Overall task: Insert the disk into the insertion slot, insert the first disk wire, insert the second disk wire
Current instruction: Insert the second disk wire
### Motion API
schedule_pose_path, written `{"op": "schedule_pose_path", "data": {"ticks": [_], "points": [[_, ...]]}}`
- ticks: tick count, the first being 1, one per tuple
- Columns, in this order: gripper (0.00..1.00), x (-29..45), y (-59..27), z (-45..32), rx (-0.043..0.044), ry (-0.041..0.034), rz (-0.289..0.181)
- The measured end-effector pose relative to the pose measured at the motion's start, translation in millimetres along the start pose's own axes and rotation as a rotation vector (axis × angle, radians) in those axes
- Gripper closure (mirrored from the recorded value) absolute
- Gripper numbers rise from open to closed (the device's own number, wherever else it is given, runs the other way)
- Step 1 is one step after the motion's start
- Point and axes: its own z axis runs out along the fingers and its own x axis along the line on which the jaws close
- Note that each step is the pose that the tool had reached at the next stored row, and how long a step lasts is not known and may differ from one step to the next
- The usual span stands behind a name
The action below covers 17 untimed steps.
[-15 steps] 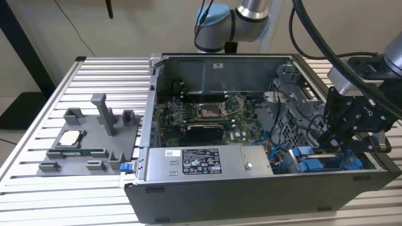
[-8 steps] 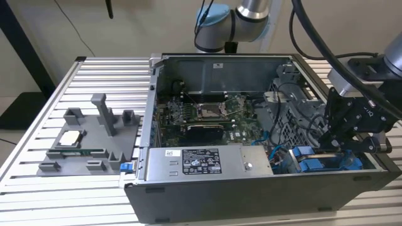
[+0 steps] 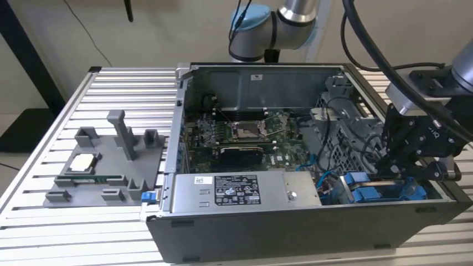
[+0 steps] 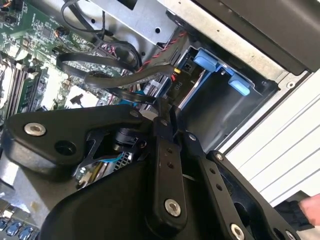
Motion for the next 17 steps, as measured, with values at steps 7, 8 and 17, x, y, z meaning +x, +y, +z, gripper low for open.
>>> {"op": "schedule_pose_path", "data": {"ticks": [7, 8, 17], "points": [[0.84, 0.3, -0.3, 2.3, 0.0056, -0.0041, -0.001], [0.84, 0.4, -0.3, 3.2, 0.0072, -0.0036, -0.001], [0.78, 1.2, -0.9, 10.3, 0.0156, -0.0056, -0.002]]}}
